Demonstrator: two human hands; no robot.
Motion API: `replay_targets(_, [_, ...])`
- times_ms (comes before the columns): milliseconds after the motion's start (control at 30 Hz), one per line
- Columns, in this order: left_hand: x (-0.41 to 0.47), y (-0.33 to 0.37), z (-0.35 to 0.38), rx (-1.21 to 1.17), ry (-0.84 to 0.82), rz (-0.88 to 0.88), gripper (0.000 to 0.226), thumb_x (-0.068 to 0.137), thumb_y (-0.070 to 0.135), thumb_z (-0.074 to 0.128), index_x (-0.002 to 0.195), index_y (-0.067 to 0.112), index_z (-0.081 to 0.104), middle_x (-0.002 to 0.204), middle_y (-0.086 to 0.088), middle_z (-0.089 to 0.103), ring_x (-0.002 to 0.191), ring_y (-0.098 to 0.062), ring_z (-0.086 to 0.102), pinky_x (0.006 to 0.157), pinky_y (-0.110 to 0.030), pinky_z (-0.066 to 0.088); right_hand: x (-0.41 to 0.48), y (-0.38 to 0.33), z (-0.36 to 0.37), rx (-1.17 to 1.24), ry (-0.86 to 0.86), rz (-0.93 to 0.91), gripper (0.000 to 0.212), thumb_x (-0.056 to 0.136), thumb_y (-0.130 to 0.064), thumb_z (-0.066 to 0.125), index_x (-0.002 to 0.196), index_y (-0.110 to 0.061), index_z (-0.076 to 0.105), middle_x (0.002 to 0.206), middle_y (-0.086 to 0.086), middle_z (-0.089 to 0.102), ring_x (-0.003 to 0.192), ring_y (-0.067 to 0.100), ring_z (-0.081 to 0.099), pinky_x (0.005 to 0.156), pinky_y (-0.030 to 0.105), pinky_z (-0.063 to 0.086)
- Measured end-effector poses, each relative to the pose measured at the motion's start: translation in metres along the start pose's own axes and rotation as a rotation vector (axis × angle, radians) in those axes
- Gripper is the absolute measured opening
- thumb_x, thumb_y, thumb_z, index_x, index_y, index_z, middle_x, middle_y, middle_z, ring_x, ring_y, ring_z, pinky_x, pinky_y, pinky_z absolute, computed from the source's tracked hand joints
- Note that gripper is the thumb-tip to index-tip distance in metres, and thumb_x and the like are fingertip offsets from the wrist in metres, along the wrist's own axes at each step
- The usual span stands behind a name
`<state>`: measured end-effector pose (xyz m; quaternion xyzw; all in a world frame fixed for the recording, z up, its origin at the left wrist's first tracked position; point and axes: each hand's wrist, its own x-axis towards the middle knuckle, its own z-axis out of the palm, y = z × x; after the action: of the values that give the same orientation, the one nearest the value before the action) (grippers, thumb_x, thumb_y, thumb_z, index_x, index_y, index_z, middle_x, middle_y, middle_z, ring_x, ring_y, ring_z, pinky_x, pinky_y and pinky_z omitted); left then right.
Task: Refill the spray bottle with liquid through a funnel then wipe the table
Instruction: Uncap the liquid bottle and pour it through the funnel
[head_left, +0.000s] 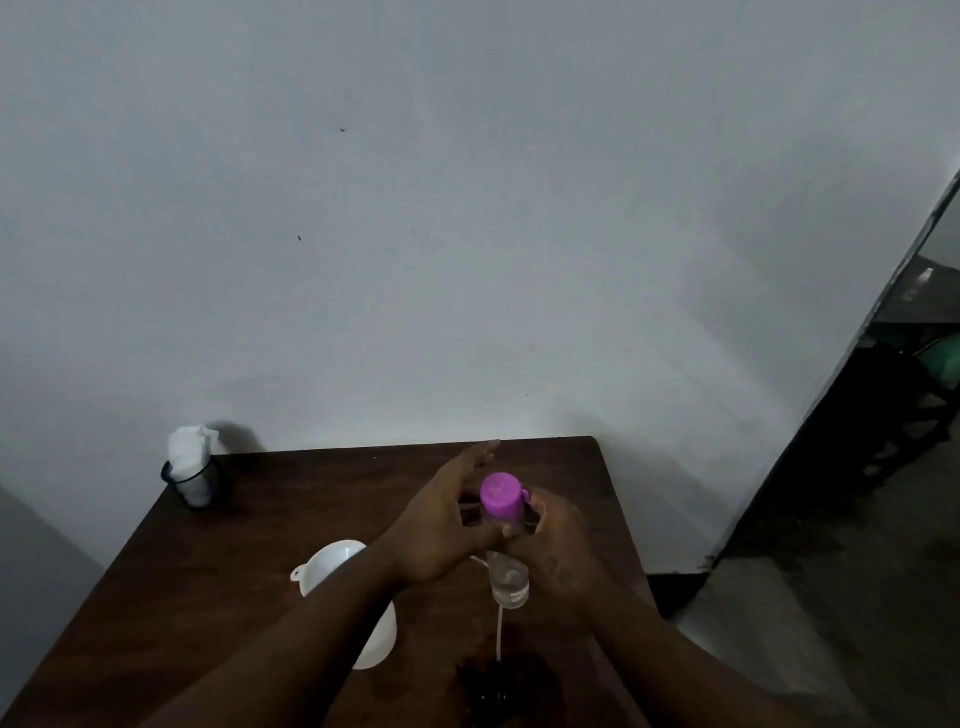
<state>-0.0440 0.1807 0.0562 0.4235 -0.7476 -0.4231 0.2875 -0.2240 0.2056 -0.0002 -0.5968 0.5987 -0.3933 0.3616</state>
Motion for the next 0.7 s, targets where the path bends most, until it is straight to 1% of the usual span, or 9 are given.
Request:
replay_targets(67, [0.001,-0.002,-0.002,0.051,-0.008,0.043,0.073,0.08,0.028,0.082,0.142,0.039,0.045,0.138,0.018,0.052,0.122,-0.002,0.056,0.102,-0.031,0.052,0.001,0.002,0.001,0.005,-0.01,-0.006,0.05,0.069,-0.046,0.085,0.113,-0.028,0.068,0.103,-0.01,0.074,0.096,0.002,0.068,0.089,0.028,0.056])
replay_targets(133, [0.001,-0.002,-0.002,0.071,0.023,0.07,0.059,0.079,0.024,0.082,0.131,0.033,0.055,0.13,0.015,0.058,0.117,-0.004,0.059,0.099,-0.034,0.054,0.0,0.0,0.002,0.006,-0.006,-0.018,0.046,0.068,-0.045,0.086,0.109,-0.034,0.067,0.1,-0.011,0.074,0.095,0.001,0.068,0.088,0.026,0.056])
replay_targets(233, [0.002,0.001,0.001,0.049,0.102,0.037,0.051,0.072,0.027,0.087,0.115,0.028,0.059,0.116,0.012,0.065,0.105,-0.004,0.064,0.091,-0.032,0.057,0.001,-0.004,0.004,0.014,-0.005,-0.038,0.05,0.065,-0.046,0.087,0.108,-0.042,0.062,0.098,-0.016,0.072,0.096,-0.002,0.067,0.086,0.02,0.054])
replay_targets(300, [0.002,0.001,0.002,0.042,0.146,0.015,0.054,0.067,0.032,0.09,0.109,0.029,0.055,0.113,0.013,0.066,0.102,-0.005,0.065,0.086,-0.029,0.058,0.001,-0.005,0.006,0.014,-0.013,-0.037,0.055,0.061,-0.053,0.085,0.109,-0.042,0.062,0.099,-0.016,0.071,0.096,-0.001,0.067,0.086,0.021,0.055])
replay_targets(367, [0.001,0.0,0.001,0.022,0.126,-0.007,0.067,0.065,0.037,0.091,0.118,0.034,0.05,0.121,0.017,0.061,0.107,-0.005,0.064,0.087,-0.026,0.057,0.001,-0.002,0.007,0.025,-0.003,-0.027,0.061,0.058,-0.058,0.083,0.112,-0.038,0.064,0.104,-0.012,0.073,0.098,0.002,0.068,0.089,0.028,0.057])
replay_targets(433, [-0.001,-0.001,-0.004,-0.007,0.034,-0.004,0.089,0.068,0.036,0.09,0.139,0.042,0.037,0.138,0.022,0.048,0.12,-0.001,0.058,0.095,-0.023,0.054,0.0,0.0,0.008,0.015,0.002,-0.022,0.059,0.062,-0.052,0.085,0.114,-0.035,0.065,0.105,-0.011,0.073,0.099,0.004,0.068,0.091,0.031,0.058])
replay_targets(500, [-0.003,-0.001,-0.009,0.02,-0.052,0.041,0.09,0.079,0.026,0.083,0.148,0.046,0.03,0.147,0.021,0.038,0.128,0.003,0.05,0.1,-0.02,0.05,0.0,0.001,0.009,0.015,0.004,-0.016,0.055,0.064,-0.047,0.086,0.113,-0.033,0.066,0.105,-0.011,0.074,0.098,0.003,0.069,0.091,0.034,0.058])
replay_targets(600, [-0.003,-0.002,-0.013,0.102,-0.061,0.114,0.063,0.084,0.02,0.078,0.137,0.035,0.049,0.141,0.016,0.045,0.124,0.0,0.053,0.097,-0.019,0.051,0.0,0.001,0.012,-0.005,0.002,-0.008,0.052,0.064,-0.046,0.087,0.111,-0.033,0.068,0.102,-0.011,0.075,0.094,0.003,0.07,0.088,0.035,0.059])
replay_targets(700, [-0.003,-0.001,-0.011,0.108,0.038,0.058,0.055,0.074,0.03,0.086,0.119,0.032,0.054,0.127,0.015,0.056,0.109,-0.004,0.061,0.09,-0.026,0.057,-0.001,-0.004,0.012,-0.037,-0.012,-0.011,0.051,0.065,-0.044,0.088,0.11,-0.035,0.065,0.1,-0.011,0.073,0.093,0.002,0.068,0.087,0.03,0.058])
